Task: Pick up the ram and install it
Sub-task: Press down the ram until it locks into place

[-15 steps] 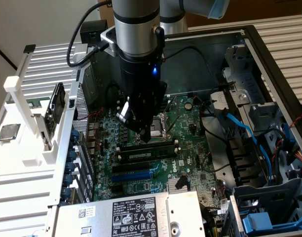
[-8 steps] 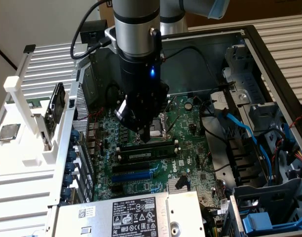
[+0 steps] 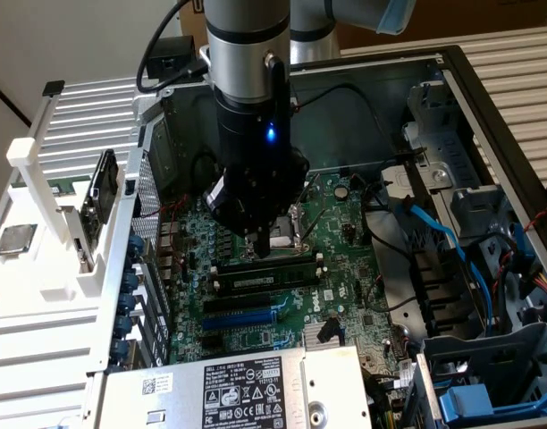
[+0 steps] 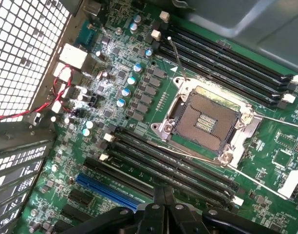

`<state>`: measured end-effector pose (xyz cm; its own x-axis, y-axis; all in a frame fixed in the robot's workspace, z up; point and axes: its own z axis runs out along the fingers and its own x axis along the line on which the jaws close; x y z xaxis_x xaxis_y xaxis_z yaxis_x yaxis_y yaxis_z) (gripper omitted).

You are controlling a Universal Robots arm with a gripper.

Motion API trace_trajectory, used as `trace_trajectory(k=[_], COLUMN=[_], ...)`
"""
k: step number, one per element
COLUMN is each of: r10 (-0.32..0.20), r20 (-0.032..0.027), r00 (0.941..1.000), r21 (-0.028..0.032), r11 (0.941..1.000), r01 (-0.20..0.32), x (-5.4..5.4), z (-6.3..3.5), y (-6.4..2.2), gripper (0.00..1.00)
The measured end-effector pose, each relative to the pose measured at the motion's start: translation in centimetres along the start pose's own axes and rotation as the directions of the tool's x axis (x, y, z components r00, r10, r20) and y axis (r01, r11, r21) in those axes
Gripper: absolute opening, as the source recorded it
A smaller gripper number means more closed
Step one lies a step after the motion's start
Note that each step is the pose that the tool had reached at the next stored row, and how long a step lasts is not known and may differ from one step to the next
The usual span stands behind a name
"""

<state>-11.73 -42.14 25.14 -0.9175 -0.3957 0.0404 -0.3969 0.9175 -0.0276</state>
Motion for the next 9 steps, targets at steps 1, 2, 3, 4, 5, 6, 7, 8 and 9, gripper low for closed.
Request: trace_trajectory(k=[1, 2, 3, 4, 5, 6, 7, 8, 9], r10=[0.027, 0.04, 0.054, 0.08, 0.104, 0.114, 0.124, 0.144, 0.164], r20=[-0.0007, -0.0011, -0.0015, -0.0025, -0.0037, -0.0044, -0.0051, -0.0067, -0.0083], r00=[0.9996, 0.9992, 0.9986, 0.9968, 0.9946, 0.9935, 0.9923, 0.9896, 0.9864], r21=[-0.0011, -0.0017, -0.0021, -0.0027, -0.0023, -0.0016, -0.0004, 0.0025, 0.0046], r11=[0.9996, 0.9992, 0.9986, 0.9968, 0.9946, 0.9935, 0.9923, 0.9896, 0.9864], r01=[-0.027, -0.04, -0.054, -0.08, -0.104, -0.114, -0.124, -0.144, -0.164], x=[0.0, 0.0, 0.0, 0.0, 0.0, 0.0, 0.0, 0.0, 0.0], z=[0.0, 0.0, 0.0, 0.0, 0.0, 0.0, 0.0, 0.01, 0.0], y=[0.0, 0.0, 0.0, 0.0, 0.0, 0.0, 0.0, 0.0, 0.0], gripper=[0.1, 0.1, 0.1, 0.1, 0.1, 0.1, 0.1, 0.1, 0.1])
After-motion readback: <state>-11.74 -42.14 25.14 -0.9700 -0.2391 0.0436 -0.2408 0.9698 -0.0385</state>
